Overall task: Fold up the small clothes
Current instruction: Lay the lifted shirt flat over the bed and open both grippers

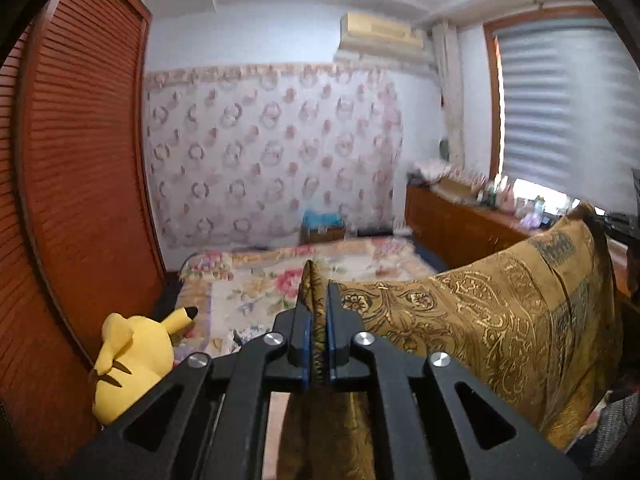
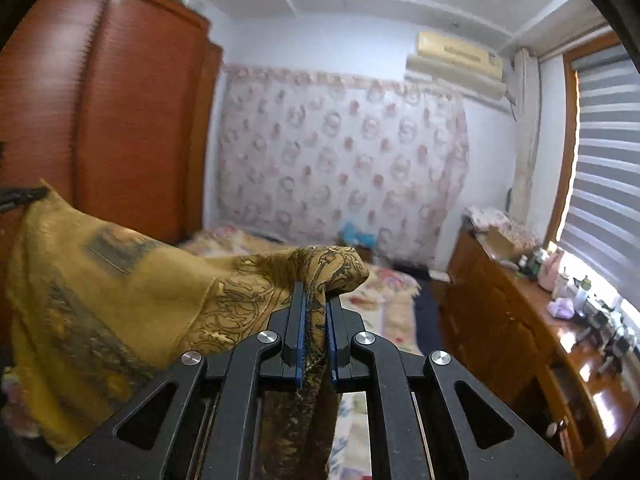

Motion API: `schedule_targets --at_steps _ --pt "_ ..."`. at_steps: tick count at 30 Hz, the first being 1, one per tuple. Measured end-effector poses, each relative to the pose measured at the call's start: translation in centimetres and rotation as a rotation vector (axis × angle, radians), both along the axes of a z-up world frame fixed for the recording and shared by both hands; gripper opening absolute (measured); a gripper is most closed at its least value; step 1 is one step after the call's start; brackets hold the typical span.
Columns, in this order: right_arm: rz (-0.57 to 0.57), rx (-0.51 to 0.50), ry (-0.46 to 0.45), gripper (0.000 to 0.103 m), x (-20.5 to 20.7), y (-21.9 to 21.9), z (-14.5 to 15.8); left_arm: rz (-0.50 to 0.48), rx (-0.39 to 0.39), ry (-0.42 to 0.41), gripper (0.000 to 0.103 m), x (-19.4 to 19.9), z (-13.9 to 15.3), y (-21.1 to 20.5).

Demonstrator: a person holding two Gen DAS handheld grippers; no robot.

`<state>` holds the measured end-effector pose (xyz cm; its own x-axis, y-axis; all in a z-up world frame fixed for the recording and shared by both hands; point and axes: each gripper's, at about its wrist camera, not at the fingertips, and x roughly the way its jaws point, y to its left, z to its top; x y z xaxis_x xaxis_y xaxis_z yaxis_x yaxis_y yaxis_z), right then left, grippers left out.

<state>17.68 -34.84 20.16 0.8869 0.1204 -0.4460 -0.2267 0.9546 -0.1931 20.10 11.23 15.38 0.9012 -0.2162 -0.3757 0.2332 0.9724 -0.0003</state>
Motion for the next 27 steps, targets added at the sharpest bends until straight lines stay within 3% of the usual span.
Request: schedule_targets --at_steps 3,5,8,9,12,14,18,22,27 --pt "-0.078 -0.009 0.124 0.011 8.4 -0.3 -5.9 0.01 0.054 0.106 0.019 7.6 -5.1 -0.8" --pt "-0.159 -0.029 0.229 0.019 12.2 -0.9 -10.5 0.019 0.06 0.182 0.02 10.5 -8.4 -0.9" --pt "-0.193 0.034 0.323 0.02 14.0 -1.8 -15.9 -0.04 -0.035 0.274 0.029 11.3 -12.5 -1.0" --pt "-0.186 0.044 0.344 0.02 14.1 -2.0 -17.0 -0.055 -0.041 0.283 0.036 11.0 -13.4 -1.1" --pt "-0.153 0.005 0.376 0.023 13.1 -1.7 -19.9 -0.066 0.01 0.312 0.039 9.6 -15.2 -2.1" --pt "-0.123 0.005 0.399 0.036 12.1 -1.7 -21.2 -0.086 0.014 0.334 0.044 8.0 -16.1 -2.9" --pt "-0.081 0.008 0.424 0.043 9.0 -1.2 -23.0 -0.108 0.026 0.347 0.055 5.0 -17.2 -4.0" --pt "-0.052 0.032 0.447 0.045 5.8 -1.0 -24.3 -0.173 0.015 0.41 0.056 2.1 -19.3 -5.6" --pt "-0.051 0.052 0.476 0.048 3.3 -1.3 -25.8 -0.234 0.057 0.48 0.056 0.0 -22.7 -9.0"
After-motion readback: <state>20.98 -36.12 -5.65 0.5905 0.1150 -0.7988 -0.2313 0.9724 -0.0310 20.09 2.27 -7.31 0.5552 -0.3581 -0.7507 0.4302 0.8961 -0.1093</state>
